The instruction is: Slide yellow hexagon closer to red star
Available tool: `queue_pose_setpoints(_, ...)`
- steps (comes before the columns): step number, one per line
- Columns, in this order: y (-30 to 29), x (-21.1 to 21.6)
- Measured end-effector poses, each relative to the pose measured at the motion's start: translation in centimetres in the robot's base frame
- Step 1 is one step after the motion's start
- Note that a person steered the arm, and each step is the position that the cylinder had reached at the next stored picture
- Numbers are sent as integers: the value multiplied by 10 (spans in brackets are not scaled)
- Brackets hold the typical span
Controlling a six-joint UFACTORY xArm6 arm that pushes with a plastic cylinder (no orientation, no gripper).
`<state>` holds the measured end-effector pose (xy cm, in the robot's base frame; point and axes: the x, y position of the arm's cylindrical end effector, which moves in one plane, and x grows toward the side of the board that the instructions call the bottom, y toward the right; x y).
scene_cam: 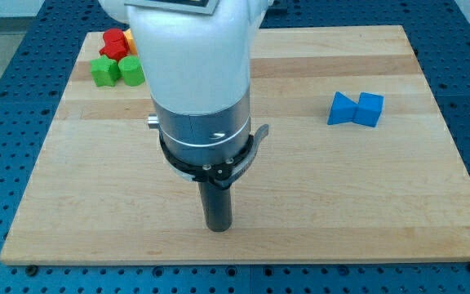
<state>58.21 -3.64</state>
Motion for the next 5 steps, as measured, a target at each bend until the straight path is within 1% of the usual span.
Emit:
queue_pose_setpoints(2,0,-7)
queue_pose_setpoints(3,-1,-60)
queue_pose_setpoints(5,-27,-212)
